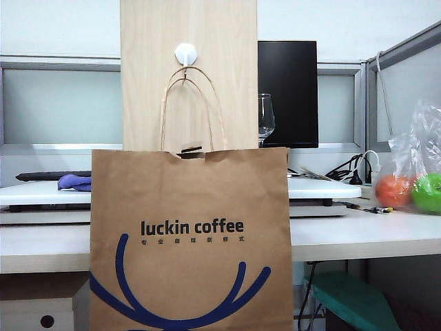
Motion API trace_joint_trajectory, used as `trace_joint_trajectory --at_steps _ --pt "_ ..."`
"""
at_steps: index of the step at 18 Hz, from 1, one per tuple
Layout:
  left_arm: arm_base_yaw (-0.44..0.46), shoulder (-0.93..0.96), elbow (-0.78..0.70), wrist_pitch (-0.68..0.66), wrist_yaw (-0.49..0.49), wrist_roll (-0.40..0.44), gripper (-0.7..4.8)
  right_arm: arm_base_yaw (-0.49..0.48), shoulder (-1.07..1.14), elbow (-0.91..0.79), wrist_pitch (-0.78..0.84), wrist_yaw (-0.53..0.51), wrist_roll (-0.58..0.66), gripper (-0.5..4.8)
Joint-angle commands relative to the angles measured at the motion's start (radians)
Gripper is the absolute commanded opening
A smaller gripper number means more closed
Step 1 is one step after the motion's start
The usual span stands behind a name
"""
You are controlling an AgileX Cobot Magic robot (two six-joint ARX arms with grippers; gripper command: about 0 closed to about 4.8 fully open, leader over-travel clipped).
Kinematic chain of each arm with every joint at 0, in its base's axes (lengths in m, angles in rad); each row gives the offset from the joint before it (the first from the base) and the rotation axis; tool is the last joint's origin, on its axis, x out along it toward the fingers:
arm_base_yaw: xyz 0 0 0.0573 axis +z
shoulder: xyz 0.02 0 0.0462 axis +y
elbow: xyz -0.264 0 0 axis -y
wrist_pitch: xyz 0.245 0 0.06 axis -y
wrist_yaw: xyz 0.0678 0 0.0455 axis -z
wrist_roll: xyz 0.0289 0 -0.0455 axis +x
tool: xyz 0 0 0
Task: Pick up the paper bag and hang it on the hook.
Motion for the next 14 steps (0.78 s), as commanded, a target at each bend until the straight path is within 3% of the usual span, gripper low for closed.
trace_joint_trajectory --at_steps 1,2,5,8,9,12,14 --pt "0.000 0.000 0.001 0.009 0.003 0.004 -0.06 -0.254 -0.037 -0.066 0.129 -0.148 0.086 0.01" --pt "0.001 0.000 0.001 0.009 0.003 0.004 -0.05 -0.359 -0.037 -0.102 0.171 -0.209 0.085 0.01" --pt "0.002 0.000 0.002 0.009 0.004 0.004 -0.06 -0.674 -0.035 -0.231 0.263 -0.608 0.086 0.01" --pt "0.002 0.000 0.001 0.009 0.000 0.004 -0.06 -0.898 -0.051 -0.373 0.425 -0.872 0.086 0.01" --pt "0.002 0.000 0.001 0.008 0.000 0.004 -0.06 -0.930 -0.073 -0.399 0.435 -0.879 0.099 0.01" --pt "0.002 0.000 0.001 0.008 -0.001 0.004 -0.06 -0.918 -0.125 -0.454 0.435 -0.679 0.145 0.01" --pt "0.002 0.000 0.001 0.008 0.003 0.004 -0.06 -0.903 -0.128 -0.473 0.436 -0.658 0.155 0.01"
